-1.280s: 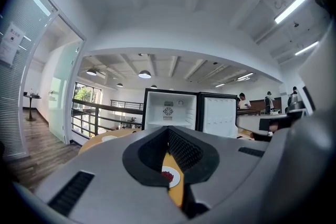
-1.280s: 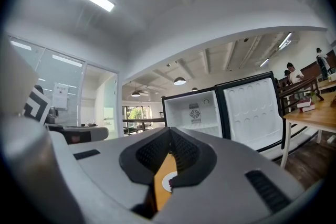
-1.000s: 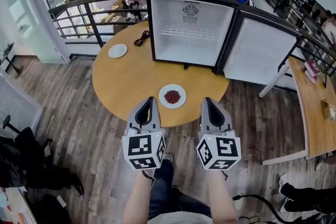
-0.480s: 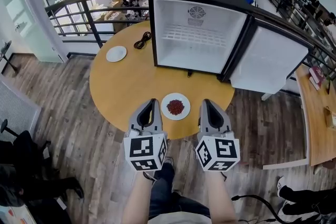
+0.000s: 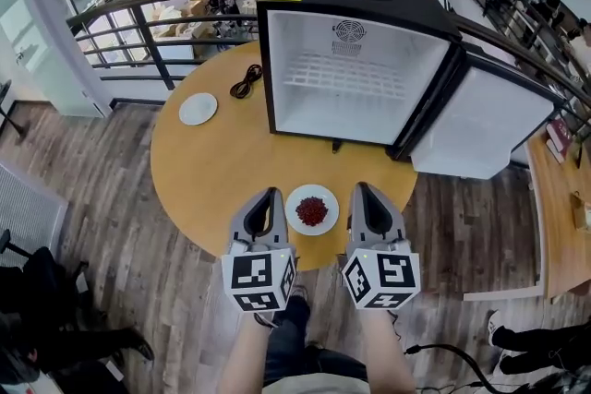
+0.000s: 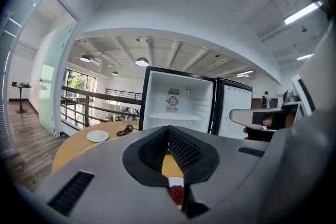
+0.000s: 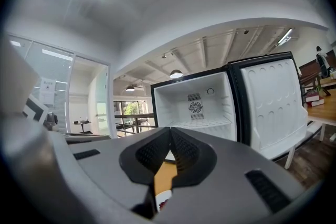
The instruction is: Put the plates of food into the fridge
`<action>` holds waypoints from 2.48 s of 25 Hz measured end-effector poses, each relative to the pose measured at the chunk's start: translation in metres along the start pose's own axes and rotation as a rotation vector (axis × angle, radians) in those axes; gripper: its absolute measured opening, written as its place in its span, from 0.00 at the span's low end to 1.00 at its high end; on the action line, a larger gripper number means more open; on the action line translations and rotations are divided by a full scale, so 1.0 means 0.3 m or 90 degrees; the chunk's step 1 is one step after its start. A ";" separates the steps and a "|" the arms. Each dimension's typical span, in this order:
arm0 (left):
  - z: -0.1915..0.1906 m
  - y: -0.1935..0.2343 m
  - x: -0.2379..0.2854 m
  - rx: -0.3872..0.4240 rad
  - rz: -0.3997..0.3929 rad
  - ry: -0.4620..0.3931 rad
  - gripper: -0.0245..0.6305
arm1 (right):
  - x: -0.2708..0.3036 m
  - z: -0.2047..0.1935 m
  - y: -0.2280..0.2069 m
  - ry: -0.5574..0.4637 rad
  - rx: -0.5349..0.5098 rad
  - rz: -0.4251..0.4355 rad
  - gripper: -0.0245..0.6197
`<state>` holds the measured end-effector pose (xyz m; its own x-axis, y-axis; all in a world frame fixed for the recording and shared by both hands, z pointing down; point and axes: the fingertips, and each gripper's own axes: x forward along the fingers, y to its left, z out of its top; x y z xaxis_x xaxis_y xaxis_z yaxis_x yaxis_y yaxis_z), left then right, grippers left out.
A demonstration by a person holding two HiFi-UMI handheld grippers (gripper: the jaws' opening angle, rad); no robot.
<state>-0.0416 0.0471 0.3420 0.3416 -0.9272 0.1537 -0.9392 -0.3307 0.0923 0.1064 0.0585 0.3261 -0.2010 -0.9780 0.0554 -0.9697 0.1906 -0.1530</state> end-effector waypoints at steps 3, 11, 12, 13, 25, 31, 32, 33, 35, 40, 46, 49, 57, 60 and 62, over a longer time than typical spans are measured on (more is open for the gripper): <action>0.012 0.020 0.058 -0.001 -0.008 0.002 0.05 | 0.047 0.000 -0.014 0.004 0.000 -0.009 0.06; -0.005 0.052 0.167 -0.005 -0.030 0.020 0.05 | 0.146 -0.031 -0.057 0.016 0.014 -0.041 0.06; -0.011 0.059 0.176 -0.005 -0.030 0.023 0.05 | 0.155 -0.038 -0.058 0.018 0.015 -0.042 0.06; -0.016 0.065 0.184 -0.005 -0.030 0.026 0.05 | 0.163 -0.044 -0.059 0.020 0.016 -0.044 0.06; -0.091 0.084 0.251 -0.009 -0.029 0.066 0.05 | 0.213 -0.131 -0.105 0.061 0.028 -0.051 0.06; -0.155 0.104 0.263 -0.024 -0.009 0.098 0.05 | 0.237 -0.184 -0.119 0.097 0.025 -0.037 0.06; -0.169 0.110 0.265 -0.027 -0.005 0.104 0.05 | 0.241 -0.195 -0.121 0.103 0.026 -0.036 0.06; -0.184 0.115 0.266 -0.031 -0.001 0.110 0.05 | 0.243 -0.208 -0.125 0.109 0.028 -0.035 0.06; -0.219 0.121 0.266 -0.037 0.006 0.124 0.05 | 0.245 -0.240 -0.133 0.122 0.033 -0.036 0.06; -0.303 0.130 0.269 -0.047 0.019 0.160 0.05 | 0.249 -0.338 -0.147 0.162 0.048 -0.034 0.06; -0.390 0.131 0.263 -0.056 0.027 0.198 0.05 | 0.236 -0.443 -0.167 0.204 0.072 -0.035 0.06; -0.435 0.133 0.259 -0.068 0.031 0.218 0.05 | 0.230 -0.486 -0.182 0.223 0.082 -0.036 0.06; -0.587 0.137 0.241 -0.102 0.043 0.283 0.05 | 0.188 -0.647 -0.225 0.296 0.115 -0.050 0.06; -0.644 0.139 0.228 -0.118 0.045 0.306 0.05 | 0.169 -0.709 -0.232 0.324 0.118 -0.055 0.06; -0.679 0.136 0.222 -0.125 0.043 0.321 0.05 | 0.158 -0.749 -0.232 0.343 0.124 -0.057 0.06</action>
<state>-0.0502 0.0077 0.5562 0.3003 -0.7302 0.6137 -0.9520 -0.1898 0.2400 0.1332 0.0179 0.5611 -0.2108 -0.7987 0.5635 -0.9531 0.0400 -0.2999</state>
